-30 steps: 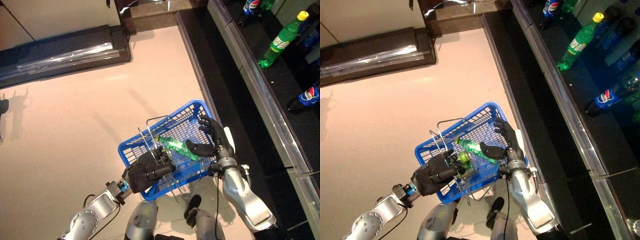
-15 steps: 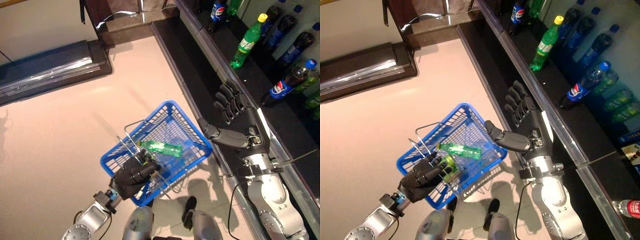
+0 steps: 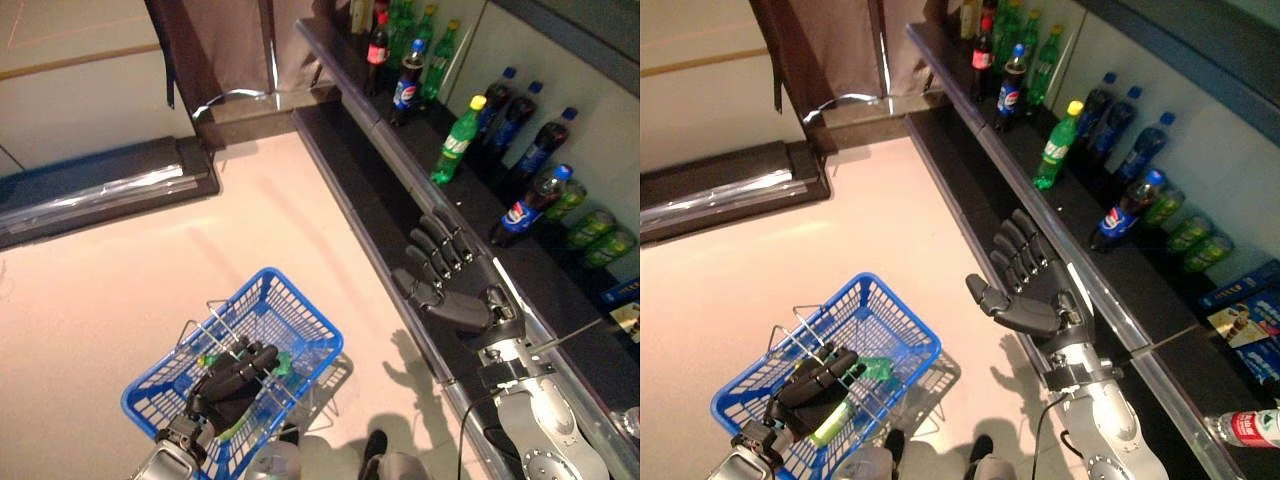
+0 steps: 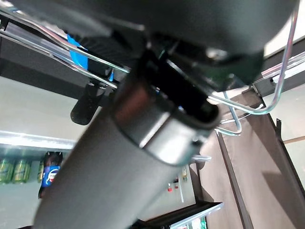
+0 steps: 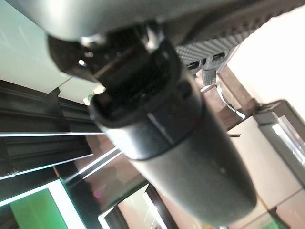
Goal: Pick up the drink and place into the basket.
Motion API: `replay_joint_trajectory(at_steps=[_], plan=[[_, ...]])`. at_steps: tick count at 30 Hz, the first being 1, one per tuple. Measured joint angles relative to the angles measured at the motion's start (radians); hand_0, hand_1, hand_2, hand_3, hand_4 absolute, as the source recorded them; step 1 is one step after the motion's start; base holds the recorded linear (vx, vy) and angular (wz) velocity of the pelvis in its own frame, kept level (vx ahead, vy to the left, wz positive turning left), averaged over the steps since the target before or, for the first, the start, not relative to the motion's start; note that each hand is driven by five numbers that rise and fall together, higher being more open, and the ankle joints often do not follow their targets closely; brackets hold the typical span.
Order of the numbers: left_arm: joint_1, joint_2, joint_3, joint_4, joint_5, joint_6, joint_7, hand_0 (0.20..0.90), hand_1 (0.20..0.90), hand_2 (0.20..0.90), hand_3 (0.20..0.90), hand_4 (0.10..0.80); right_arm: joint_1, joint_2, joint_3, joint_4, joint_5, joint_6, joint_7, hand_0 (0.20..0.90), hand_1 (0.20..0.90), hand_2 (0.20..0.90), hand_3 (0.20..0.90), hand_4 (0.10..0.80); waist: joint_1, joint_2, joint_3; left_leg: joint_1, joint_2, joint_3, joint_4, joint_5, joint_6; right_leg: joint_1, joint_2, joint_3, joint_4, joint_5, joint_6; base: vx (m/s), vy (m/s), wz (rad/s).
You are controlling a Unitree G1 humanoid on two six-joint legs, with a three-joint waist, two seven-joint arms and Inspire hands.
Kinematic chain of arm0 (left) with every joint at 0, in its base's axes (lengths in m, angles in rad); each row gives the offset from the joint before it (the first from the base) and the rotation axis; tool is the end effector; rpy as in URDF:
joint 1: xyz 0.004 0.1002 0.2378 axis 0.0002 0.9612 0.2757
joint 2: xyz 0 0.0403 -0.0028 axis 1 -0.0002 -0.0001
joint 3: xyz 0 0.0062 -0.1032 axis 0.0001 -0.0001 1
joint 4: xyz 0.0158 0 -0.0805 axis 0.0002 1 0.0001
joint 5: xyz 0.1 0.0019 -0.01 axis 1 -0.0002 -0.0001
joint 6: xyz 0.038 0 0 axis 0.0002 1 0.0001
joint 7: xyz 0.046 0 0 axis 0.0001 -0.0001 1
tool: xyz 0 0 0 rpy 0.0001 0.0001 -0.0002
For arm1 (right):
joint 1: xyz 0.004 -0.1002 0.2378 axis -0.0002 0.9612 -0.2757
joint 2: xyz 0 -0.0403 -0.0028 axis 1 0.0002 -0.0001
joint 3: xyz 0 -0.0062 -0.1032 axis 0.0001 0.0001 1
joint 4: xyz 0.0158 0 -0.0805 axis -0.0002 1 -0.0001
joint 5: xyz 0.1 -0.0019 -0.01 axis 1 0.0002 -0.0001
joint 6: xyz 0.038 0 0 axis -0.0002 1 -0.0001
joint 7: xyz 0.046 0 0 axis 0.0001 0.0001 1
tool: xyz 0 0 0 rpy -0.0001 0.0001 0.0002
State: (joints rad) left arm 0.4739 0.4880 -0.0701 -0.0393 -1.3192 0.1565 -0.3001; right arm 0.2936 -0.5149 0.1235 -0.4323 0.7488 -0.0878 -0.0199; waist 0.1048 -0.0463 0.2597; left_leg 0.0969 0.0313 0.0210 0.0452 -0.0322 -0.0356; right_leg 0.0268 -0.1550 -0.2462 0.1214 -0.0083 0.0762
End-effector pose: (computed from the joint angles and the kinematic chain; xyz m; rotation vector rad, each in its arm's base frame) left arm 0.0893 0.2364 -0.0032 -0.9292 0.4172 -0.1013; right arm 0.1443 -0.1989 0.0844 0.3018 -0.0934 0.2017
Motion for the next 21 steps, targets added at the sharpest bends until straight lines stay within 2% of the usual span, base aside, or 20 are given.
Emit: replay_joint_trajectory(at_steps=[3,6,8,10,16,19,21], plan=[[0.008,-0.009,-0.031,0.045,0.007,-0.044,0.029,0.300,0.300,0.300,0.200,0.100,0.028,0.004,0.030,0.107,-0.005,0.004,0.000,0.900,0.900,0.900,0.900,0.800,-0.005,0.001,-0.030,0.008,0.002,0.015,-0.024,0.009,0.001,0.003,0.005,0.011,-0.025,0.015,0.001,-0.035,0.009,-0.13],[0.007,-0.079,-0.040,0.165,0.058,-0.098,0.094,0.300,0.300,0.300,0.200,0.100,0.060,0.016,0.071,0.262,-0.072,0.052,-0.004,0.900,0.900,0.900,0.900,0.800,-0.029,0.005,-0.069,0.007,0.002,0.019,-0.055,0.018,0.003,0.003,0.009,0.013,-0.051,0.024,0.002,-0.035,0.025,-0.04],[-0.001,-0.124,-0.036,0.267,0.066,-0.130,0.097,0.300,0.300,0.300,0.200,0.100,0.068,0.057,0.074,0.363,-0.103,0.057,-0.003,0.900,0.900,0.900,0.900,0.800,-0.034,0.005,-0.085,0.008,0.005,0.022,-0.068,0.025,0.003,0.002,0.013,0.015,-0.067,0.030,0.001,-0.024,0.049,-0.06],[-0.028,-0.176,-0.027,0.400,0.092,-0.151,0.145,0.300,0.300,0.300,0.200,0.100,0.073,0.082,0.078,0.504,-0.142,0.112,-0.009,0.900,0.900,0.900,0.900,0.800,-0.042,0.006,-0.098,0.007,0.005,0.025,-0.072,0.025,0.003,0.002,0.015,0.020,-0.078,0.034,0.002,0.017,0.094,-0.05],[-0.117,-0.244,-0.032,0.510,0.179,-0.183,0.202,0.300,0.300,0.300,0.200,0.100,0.050,0.140,0.081,0.719,-0.200,0.163,-0.051,0.900,0.900,0.900,0.900,0.800,-0.054,0.008,-0.100,0.008,-0.003,0.037,-0.074,0.023,0.009,0.000,0.009,0.031,-0.085,0.038,0.009,0.073,0.201,-0.05],[-0.178,-0.277,-0.031,0.589,0.213,-0.187,0.238,0.300,0.300,0.300,0.200,0.100,0.003,0.189,0.080,0.860,-0.202,0.178,-0.094,0.900,0.900,0.900,0.900,0.800,-0.055,0.011,-0.099,0.007,-0.016,0.040,-0.063,0.014,0.022,0.002,-0.006,0.033,-0.078,0.036,0.019,0.105,0.238,0.01],[-0.216,-0.288,-0.035,0.660,0.246,-0.193,0.262,0.300,0.300,0.300,0.200,0.100,-0.021,0.233,0.069,0.981,-0.241,0.171,-0.130,0.900,0.900,0.900,0.900,0.800,-0.063,0.011,-0.098,0.007,-0.051,0.043,-0.043,-0.009,0.055,-0.010,-0.041,0.032,-0.016,0.012,0.039,0.123,0.294,0.16]])
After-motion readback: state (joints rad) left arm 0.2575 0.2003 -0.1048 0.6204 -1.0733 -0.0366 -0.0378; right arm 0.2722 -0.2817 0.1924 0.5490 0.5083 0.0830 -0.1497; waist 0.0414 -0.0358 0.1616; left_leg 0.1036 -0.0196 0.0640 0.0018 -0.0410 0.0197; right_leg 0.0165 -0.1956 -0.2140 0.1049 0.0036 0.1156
